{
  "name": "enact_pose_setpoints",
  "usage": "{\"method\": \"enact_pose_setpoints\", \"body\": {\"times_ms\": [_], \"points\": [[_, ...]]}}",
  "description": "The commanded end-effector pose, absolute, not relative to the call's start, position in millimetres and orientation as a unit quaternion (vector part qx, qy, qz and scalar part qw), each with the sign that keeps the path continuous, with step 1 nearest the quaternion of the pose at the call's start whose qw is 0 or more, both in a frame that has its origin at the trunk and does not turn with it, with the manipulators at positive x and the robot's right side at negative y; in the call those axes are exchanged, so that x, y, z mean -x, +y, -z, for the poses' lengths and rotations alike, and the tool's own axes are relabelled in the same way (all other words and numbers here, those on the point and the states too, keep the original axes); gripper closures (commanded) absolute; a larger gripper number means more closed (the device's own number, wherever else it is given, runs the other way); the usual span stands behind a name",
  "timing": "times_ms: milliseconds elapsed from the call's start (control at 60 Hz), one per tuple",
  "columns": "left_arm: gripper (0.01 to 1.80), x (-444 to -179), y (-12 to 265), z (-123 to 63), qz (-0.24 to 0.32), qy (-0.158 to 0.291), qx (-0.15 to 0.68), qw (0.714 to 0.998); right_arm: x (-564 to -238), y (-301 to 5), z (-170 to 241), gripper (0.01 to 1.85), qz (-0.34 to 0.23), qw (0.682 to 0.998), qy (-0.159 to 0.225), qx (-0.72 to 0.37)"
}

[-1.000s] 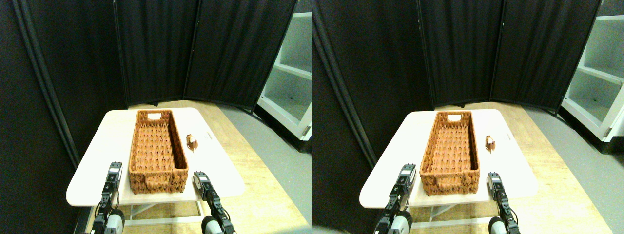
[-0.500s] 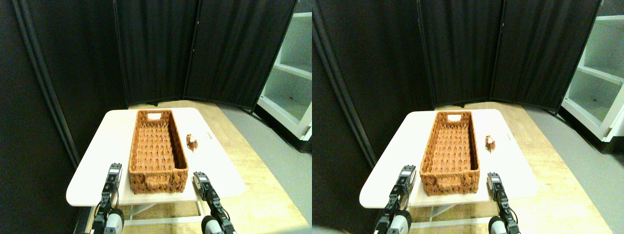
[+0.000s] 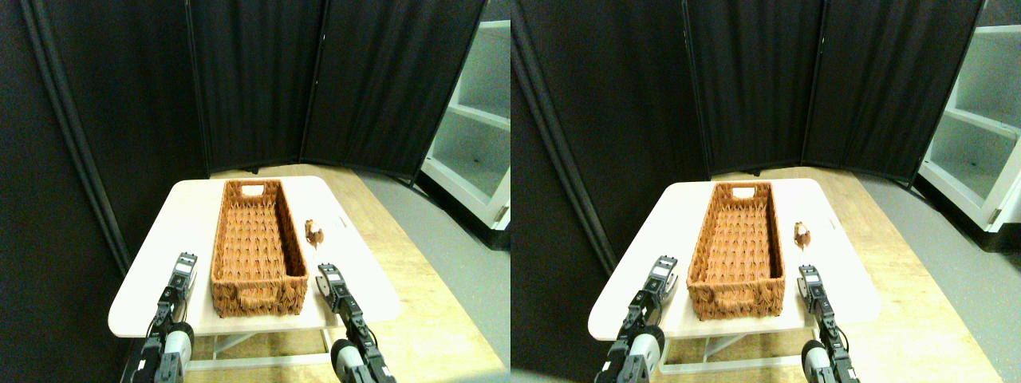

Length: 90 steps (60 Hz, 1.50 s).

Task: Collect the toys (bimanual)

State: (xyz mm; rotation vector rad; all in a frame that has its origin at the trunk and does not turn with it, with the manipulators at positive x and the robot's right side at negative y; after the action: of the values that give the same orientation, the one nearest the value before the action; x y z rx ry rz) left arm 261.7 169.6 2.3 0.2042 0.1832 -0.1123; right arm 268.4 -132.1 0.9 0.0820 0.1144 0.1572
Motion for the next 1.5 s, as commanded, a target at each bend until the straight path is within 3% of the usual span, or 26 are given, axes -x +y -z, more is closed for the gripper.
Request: {"method": "enact_pose_setpoints", "body": {"times_ms": [17,200,500,800,917,1183,1433,1500], "points": [[1.58,-265,170,-8.5,0.056,0.083,-0.097,0.99,-276,-133,-17,1.73,-0.089,0.993,0.025,-0.077],[1.59,-265,170,-7.4,0.05,0.083,-0.104,0.99,-284,-137,-29,1.64,-0.094,0.988,0.047,-0.11],[1.57,-266,170,-4.8,0.045,0.093,-0.1,0.99,-296,-138,-30,1.65,-0.099,0.982,0.047,-0.154],[1.6,-268,176,-5.4,0.035,0.086,-0.092,0.991,-310,-138,-27,1.61,-0.065,0.968,0.053,-0.237],[1.59,-271,178,-6.0,0.001,0.066,-0.069,0.995,-317,-137,-26,1.61,-0.051,0.965,0.048,-0.252],[1.58,-275,184,-10.0,0.009,0.063,-0.071,0.995,-325,-136,-28,1.61,-0.035,0.957,0.05,-0.283],[1.59,-276,185,-11.6,-0.003,0.059,-0.044,0.997,-336,-141,-21,1.51,-0.008,0.928,0.07,-0.367],[1.58,-276,185,-11.1,-0.003,0.061,-0.044,0.997,-338,-142,-20,1.47,0.006,0.902,0.077,-0.426]]}}
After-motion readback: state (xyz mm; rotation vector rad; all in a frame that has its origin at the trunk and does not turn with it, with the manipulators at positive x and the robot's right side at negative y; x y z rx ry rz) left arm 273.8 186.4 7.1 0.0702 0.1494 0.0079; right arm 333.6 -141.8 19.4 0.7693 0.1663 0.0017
